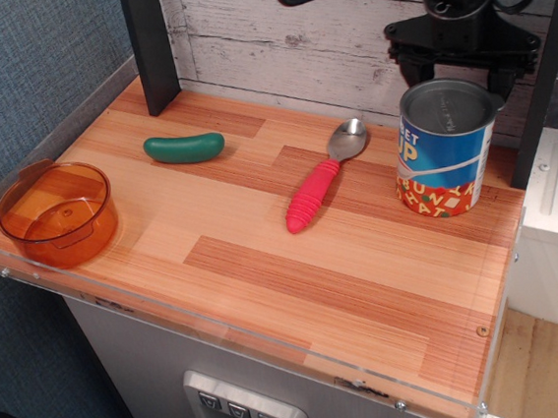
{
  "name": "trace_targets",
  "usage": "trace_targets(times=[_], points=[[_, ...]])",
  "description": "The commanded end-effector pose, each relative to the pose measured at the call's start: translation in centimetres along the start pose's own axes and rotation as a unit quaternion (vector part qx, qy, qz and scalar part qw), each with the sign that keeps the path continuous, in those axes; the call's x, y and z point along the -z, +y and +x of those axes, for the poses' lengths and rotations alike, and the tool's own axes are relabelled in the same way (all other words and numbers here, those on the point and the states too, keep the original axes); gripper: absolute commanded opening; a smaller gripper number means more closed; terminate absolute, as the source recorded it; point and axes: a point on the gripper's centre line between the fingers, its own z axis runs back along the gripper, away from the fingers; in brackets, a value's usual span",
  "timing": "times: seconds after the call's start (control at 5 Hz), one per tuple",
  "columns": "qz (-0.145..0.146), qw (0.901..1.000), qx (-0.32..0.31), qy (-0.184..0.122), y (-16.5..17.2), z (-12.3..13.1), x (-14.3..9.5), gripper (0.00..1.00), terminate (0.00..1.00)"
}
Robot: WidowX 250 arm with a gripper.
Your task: Move the can to the front right edge of the table
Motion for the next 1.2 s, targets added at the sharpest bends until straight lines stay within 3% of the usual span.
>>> trace_targets(times=[0.0,0.2,0.6,1.0], points=[[-0.028,0.9992,0.009,0.028,1.1,-0.9,-2.3,1.0,0.0],[-0.035,0.9986,0.025,0.031,1.0,-2.2,-2.4,1.0,0.0],[0.003,0.9969,0.059,0.051,0.2,-4.8,-3.7,1.0,0.0],[-0.001,0.9962,0.053,0.069,1.2,-7.8,-4.9,1.0,0.0]])
